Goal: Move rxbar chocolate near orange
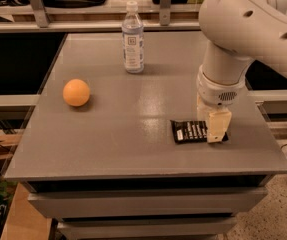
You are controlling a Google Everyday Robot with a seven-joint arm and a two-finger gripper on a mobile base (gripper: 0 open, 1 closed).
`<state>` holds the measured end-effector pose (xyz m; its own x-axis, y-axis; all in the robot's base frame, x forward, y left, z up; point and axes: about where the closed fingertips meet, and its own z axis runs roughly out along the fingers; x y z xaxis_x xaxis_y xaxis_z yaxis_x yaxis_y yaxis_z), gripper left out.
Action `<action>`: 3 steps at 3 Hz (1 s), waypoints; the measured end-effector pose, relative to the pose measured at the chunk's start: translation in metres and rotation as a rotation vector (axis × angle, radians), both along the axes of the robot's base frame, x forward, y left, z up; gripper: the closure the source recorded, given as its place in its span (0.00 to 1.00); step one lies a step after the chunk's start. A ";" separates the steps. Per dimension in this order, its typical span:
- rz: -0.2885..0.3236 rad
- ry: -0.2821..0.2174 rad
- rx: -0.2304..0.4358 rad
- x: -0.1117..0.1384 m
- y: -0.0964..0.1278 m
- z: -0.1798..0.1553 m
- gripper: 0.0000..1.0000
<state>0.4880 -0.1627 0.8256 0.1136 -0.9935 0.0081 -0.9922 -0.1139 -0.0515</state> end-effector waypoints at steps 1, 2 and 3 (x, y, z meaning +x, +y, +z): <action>0.000 0.000 0.000 0.000 0.000 0.006 1.00; -0.003 -0.023 0.015 0.007 0.002 0.017 1.00; -0.009 -0.061 0.031 0.014 0.000 0.036 1.00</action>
Offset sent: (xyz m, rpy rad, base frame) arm 0.0160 0.0042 0.0326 0.0335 -0.0436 -0.0065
